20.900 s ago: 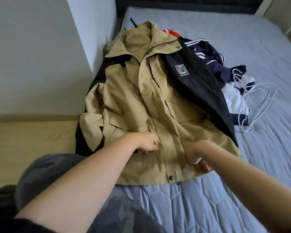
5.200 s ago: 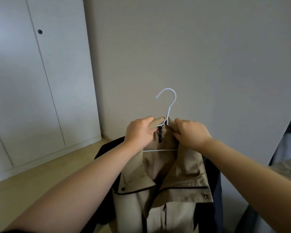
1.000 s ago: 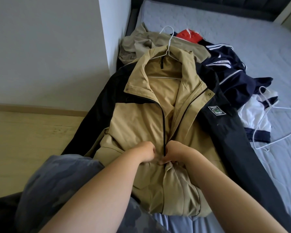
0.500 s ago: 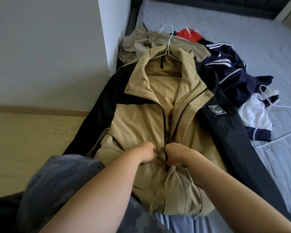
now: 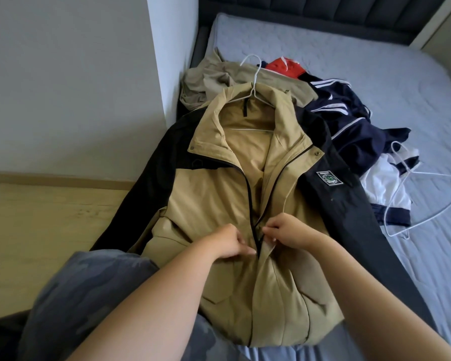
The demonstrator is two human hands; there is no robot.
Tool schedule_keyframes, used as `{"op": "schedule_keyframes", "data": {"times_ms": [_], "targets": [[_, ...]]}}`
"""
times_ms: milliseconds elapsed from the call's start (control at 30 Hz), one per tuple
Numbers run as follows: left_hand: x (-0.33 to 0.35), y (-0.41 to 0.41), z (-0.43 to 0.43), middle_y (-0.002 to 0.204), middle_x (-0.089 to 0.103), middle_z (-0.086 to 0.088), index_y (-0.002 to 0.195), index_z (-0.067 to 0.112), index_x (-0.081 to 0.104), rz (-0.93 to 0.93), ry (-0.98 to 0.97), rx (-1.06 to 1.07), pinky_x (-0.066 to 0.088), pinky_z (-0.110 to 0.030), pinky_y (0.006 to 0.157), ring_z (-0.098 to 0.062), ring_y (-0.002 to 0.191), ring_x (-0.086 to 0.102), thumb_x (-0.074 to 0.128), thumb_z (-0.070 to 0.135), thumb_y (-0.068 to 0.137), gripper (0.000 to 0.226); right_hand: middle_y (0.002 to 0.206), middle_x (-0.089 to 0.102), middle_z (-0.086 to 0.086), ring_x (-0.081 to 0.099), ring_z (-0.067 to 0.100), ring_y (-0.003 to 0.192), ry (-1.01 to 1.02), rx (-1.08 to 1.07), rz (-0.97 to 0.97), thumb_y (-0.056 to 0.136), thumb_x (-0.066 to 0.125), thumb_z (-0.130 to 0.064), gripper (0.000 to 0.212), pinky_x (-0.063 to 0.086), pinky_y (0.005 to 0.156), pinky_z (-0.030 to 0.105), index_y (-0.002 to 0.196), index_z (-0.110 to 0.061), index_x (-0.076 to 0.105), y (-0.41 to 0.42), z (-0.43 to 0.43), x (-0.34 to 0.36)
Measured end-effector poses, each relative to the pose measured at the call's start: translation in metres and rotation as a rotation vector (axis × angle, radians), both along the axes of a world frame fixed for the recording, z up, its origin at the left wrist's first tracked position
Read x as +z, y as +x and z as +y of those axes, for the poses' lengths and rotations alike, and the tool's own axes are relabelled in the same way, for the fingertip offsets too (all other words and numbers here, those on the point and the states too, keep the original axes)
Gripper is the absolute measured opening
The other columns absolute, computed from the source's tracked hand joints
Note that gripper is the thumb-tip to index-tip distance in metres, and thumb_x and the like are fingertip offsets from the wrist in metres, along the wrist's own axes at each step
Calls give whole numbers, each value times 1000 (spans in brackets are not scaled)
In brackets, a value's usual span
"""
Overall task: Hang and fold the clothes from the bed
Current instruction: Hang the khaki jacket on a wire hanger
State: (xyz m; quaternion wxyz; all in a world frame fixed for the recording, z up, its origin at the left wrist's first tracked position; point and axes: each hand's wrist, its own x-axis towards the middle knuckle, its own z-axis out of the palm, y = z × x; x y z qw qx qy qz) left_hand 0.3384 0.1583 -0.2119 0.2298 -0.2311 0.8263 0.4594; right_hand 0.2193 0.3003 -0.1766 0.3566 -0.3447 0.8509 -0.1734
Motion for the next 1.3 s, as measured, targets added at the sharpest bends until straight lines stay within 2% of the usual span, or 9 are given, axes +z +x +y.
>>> {"op": "schedule_keyframes", "data": {"times_ms": [133, 267, 400, 533, 667, 800, 967, 1100, 1300], "targets": [[-2, -3, 4, 57, 56, 0, 60, 19, 53, -7, 87, 96, 39, -26, 59, -17, 57, 53, 72, 53, 74, 42, 75, 64, -7, 60, 12, 75, -23, 60, 122, 95, 53, -21, 33, 47, 73, 22, 64, -22, 64, 4, -11, 11], [3, -2, 8, 65, 62, 2, 67, 16, 59, 5, 306, 184, 44, -17, 48, -6, 53, 57, 68, 51, 80, 38, 69, 64, -7, 60, 8, 69, -84, 28, 191, 94, 55, -19, 26, 48, 67, 22, 76, -10, 71, 8, -19, 20], [2, -5, 10, 56, 59, 6, 63, 17, 58, 49, 345, 233, 39, -14, 41, -1, 43, 52, 72, 33, 82, 28, 71, 68, 3, 64, 12, 58, -139, -63, 165, 93, 54, -16, 27, 54, 62, 28, 72, -6, 67, 17, -21, 20], [0, -9, 10, 43, 53, 8, 62, 17, 56, 47, 330, 267, 37, -15, 39, -1, 37, 48, 72, 19, 81, 26, 72, 68, 5, 66, 17, 64, -172, -140, 124, 93, 55, -17, 26, 57, 64, 32, 73, -9, 68, 21, -23, 14], [0, -6, 6, 45, 53, 5, 61, 15, 56, -6, 323, 182, 39, -15, 39, -3, 37, 49, 73, 18, 79, 25, 77, 59, -5, 58, 17, 77, 54, 33, 510, 94, 51, -26, 22, 50, 66, 32, 78, -19, 64, 14, -34, 10], [2, -7, 3, 37, 49, 6, 57, 12, 53, -47, 240, 83, 39, -14, 36, -3, 30, 46, 72, 16, 80, 30, 83, 53, -2, 51, 19, 86, -62, 57, 694, 94, 53, -25, 23, 44, 70, 30, 79, -13, 66, -1, -47, 15], [1, -4, 0, 63, 58, 2, 85, 14, 53, -18, 319, 191, 44, -19, 41, -5, 48, 54, 74, 24, 80, 23, 70, 54, -4, 55, 21, 75, -91, 17, 478, 94, 52, -21, 26, 38, 64, 28, 69, -16, 57, 5, -58, 13], [6, -10, 2, 71, 59, 1, 78, 16, 57, 117, 453, 417, 47, -18, 47, -7, 59, 55, 69, 29, 85, 19, 71, 61, 0, 57, 21, 76, -79, 2, 424, 93, 54, -21, 26, 45, 68, 32, 68, -16, 57, -3, -59, 26], [9, -12, 3, 66, 55, -2, 73, 15, 57, 177, 473, 426, 46, -17, 47, -7, 54, 53, 63, 13, 88, 16, 79, 67, 4, 60, 21, 79, -78, 103, 385, 93, 54, -20, 22, 51, 75, 38, 78, -10, 66, -4, -59, 38]]}}
